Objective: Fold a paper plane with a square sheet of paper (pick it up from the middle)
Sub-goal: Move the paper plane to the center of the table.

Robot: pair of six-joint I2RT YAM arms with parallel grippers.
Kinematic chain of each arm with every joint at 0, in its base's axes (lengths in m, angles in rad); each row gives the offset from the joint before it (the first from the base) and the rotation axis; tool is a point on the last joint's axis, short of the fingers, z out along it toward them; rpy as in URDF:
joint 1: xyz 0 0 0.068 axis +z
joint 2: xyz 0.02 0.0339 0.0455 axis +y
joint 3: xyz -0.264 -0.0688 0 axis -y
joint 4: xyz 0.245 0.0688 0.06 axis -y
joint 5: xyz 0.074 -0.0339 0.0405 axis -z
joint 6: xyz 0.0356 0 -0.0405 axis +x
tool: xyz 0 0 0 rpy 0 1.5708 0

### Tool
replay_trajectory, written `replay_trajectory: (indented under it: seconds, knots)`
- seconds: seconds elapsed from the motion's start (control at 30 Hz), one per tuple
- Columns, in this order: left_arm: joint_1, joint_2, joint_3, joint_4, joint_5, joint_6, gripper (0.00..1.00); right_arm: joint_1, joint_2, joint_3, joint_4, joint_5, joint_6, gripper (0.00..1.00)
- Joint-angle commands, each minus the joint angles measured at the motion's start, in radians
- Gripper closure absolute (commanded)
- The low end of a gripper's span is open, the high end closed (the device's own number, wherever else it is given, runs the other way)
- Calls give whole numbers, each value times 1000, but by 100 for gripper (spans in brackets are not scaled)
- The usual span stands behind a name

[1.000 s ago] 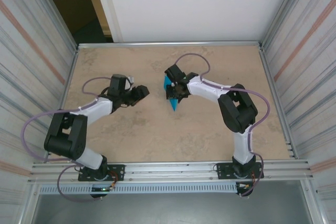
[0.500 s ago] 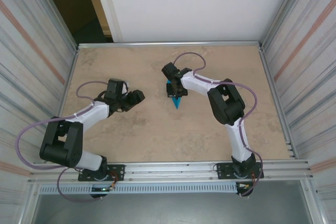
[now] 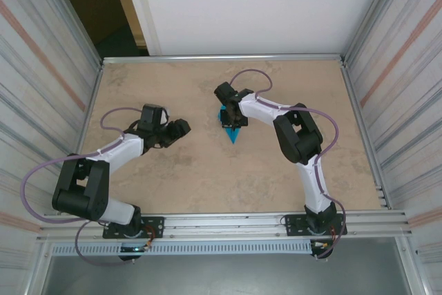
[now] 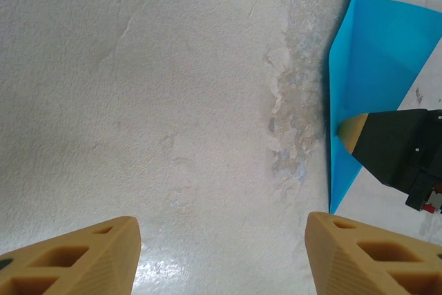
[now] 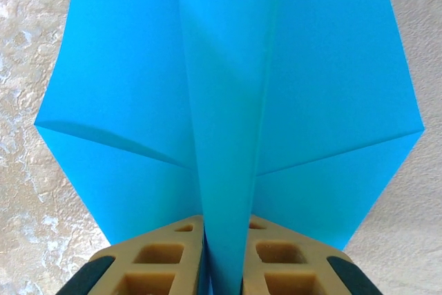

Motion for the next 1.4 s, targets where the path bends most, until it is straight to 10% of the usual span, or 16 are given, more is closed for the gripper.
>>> replay_trajectory:
  seconds: [0.0, 1.37]
  knots:
    - [4, 6, -10, 1, -6, 22, 35, -9, 53, -1, -32, -21, 29, 82]
    - [4, -26, 8, -50, -44, 36, 24, -20, -13, 27, -29, 3, 46, 59]
